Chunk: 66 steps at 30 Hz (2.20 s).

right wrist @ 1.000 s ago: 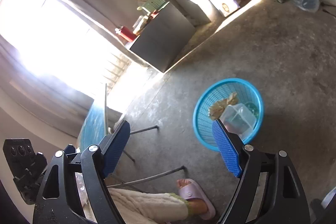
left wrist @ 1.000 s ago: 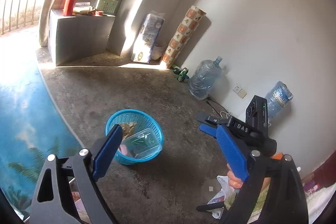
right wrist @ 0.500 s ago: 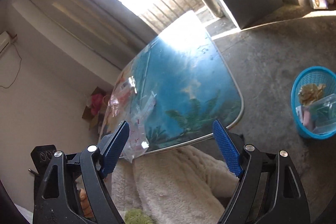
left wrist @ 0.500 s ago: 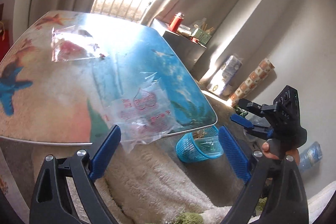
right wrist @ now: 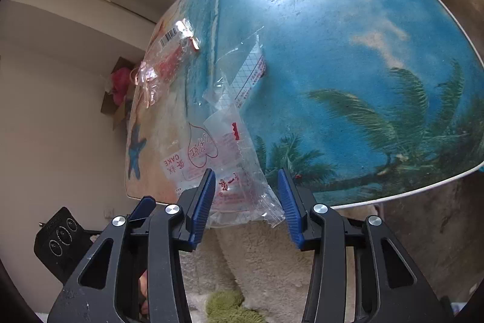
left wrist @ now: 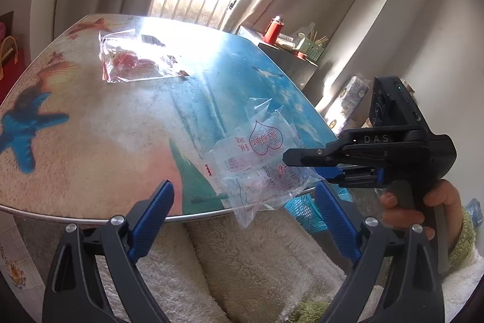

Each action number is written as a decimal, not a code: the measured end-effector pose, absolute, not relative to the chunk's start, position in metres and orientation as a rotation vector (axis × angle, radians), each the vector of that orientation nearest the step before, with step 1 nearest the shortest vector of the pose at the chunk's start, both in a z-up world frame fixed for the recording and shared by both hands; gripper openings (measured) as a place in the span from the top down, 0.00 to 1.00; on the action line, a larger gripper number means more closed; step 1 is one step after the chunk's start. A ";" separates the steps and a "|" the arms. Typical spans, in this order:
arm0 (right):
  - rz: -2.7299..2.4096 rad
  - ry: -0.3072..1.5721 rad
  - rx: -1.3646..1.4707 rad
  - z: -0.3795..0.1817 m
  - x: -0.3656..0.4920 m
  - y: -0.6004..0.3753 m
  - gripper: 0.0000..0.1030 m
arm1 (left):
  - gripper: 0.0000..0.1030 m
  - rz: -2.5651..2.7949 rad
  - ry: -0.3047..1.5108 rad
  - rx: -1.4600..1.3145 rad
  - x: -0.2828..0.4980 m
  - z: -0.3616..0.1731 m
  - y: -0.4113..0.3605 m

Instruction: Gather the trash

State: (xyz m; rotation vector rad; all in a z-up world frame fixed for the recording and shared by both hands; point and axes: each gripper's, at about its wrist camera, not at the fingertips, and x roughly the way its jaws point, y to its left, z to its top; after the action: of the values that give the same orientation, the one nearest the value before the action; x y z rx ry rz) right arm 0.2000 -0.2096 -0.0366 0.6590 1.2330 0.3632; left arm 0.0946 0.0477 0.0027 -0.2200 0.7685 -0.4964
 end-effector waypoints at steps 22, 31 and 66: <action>0.445 1.263 0.575 -0.034 0.237 -0.141 0.88 | 0.56 -0.504 0.693 -0.014 0.109 0.004 0.057; 0.475 1.271 0.662 -0.038 0.234 -0.155 0.89 | 0.56 -0.396 0.723 0.205 0.095 -0.012 0.055; 0.568 1.250 0.739 -0.032 0.235 -0.167 0.91 | 0.70 -0.493 0.768 0.085 0.100 -0.002 0.066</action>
State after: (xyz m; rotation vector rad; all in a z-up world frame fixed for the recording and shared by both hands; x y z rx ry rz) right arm 0.2348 -0.1667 -0.0317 0.7395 1.2501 0.5678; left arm 0.1001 0.0656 -0.0016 0.0851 0.7679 -0.4933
